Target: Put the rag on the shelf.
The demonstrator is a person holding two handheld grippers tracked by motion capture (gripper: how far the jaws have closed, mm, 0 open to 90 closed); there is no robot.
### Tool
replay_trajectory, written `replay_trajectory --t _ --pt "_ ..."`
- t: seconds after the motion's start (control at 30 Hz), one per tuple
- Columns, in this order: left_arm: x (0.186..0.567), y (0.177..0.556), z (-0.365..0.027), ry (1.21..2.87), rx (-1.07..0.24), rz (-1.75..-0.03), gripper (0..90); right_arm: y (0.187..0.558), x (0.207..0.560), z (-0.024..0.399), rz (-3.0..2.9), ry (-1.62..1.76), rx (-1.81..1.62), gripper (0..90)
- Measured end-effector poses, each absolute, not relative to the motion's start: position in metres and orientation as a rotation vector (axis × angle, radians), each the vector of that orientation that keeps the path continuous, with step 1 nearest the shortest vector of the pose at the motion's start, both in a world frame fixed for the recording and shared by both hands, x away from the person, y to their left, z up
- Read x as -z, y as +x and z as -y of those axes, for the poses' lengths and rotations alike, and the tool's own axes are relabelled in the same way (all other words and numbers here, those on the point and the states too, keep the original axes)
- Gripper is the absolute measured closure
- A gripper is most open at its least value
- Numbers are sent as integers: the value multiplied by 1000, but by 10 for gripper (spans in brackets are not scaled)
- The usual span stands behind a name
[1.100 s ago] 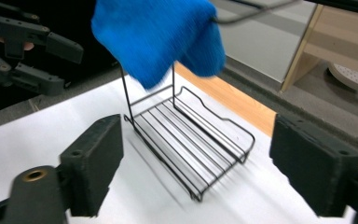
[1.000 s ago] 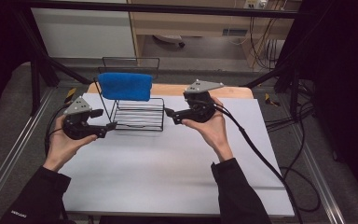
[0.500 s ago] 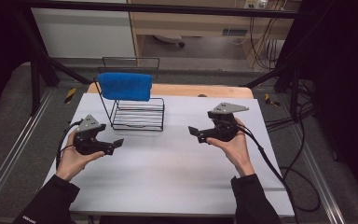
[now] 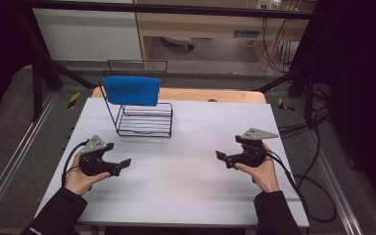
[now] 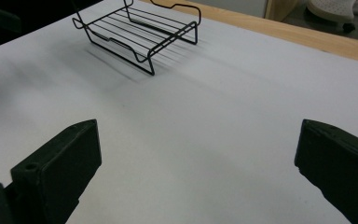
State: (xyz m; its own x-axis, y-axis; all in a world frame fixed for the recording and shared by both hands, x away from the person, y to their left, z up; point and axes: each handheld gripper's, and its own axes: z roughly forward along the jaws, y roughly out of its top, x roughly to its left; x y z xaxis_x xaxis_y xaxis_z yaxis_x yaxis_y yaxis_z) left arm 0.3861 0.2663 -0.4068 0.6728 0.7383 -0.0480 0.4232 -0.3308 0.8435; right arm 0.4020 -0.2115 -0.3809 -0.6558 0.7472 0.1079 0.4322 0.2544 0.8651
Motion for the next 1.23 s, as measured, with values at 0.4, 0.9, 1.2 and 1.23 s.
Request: replay_trajectory --t 0.4,0.9,1.2,1.23 --pt "432 374 -274 2001 -401 -889 89 382 419 244 -2237 1174 -1312 10" --pt "442 367 -272 2033 -408 -876 72 364 441 268 -2255 1223 -1276 7" --pt "444 365 -277 2022 -412 -888 71 363 446 266 -2298 1215 -1221 7" --pt "444 365 -276 2025 -411 -887 71 363 446 266 -2296 1218 -1222 7"
